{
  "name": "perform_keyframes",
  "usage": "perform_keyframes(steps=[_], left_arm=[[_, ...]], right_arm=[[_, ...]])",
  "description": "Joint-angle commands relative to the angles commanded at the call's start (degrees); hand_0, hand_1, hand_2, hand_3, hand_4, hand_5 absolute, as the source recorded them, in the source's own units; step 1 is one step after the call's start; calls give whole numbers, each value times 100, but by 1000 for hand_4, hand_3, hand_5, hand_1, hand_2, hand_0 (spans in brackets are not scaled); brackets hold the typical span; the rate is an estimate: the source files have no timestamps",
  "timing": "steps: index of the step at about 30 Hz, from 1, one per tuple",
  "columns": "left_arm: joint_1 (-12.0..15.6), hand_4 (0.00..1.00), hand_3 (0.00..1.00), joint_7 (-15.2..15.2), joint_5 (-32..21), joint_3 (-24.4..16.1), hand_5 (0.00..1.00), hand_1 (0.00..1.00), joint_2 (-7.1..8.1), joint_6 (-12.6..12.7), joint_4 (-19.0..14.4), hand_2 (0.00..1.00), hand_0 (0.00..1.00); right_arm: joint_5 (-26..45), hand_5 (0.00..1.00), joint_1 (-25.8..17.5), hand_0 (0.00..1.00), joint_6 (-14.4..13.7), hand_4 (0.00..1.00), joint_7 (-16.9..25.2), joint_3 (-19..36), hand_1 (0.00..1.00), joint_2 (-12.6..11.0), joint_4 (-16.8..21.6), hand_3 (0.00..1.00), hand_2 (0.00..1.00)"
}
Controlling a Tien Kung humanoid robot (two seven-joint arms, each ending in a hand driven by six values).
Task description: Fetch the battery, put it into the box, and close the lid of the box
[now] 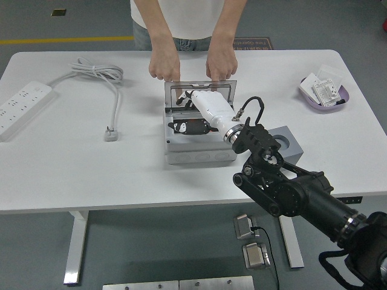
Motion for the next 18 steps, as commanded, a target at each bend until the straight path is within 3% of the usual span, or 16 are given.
perform_keyframes(steps=[9,13,18], left_arm=[[9,767,639,6,-16,9,96,641,-21,2,0,637,606],[-1,765,638,7,-14,2,91,638,-18,0,0,636,607],[-15,766,638,23,2,-16,93,640,3,-3,0,636,606]], right_arm=[[216,525,42,521,240,930,-282,391,534,-261,762,663,574],[318,543,204,511,259,946,-282,475,530,-357,673,660,573],[521,549,506,511,263,950,-210,427,523,-414,220,651,571]])
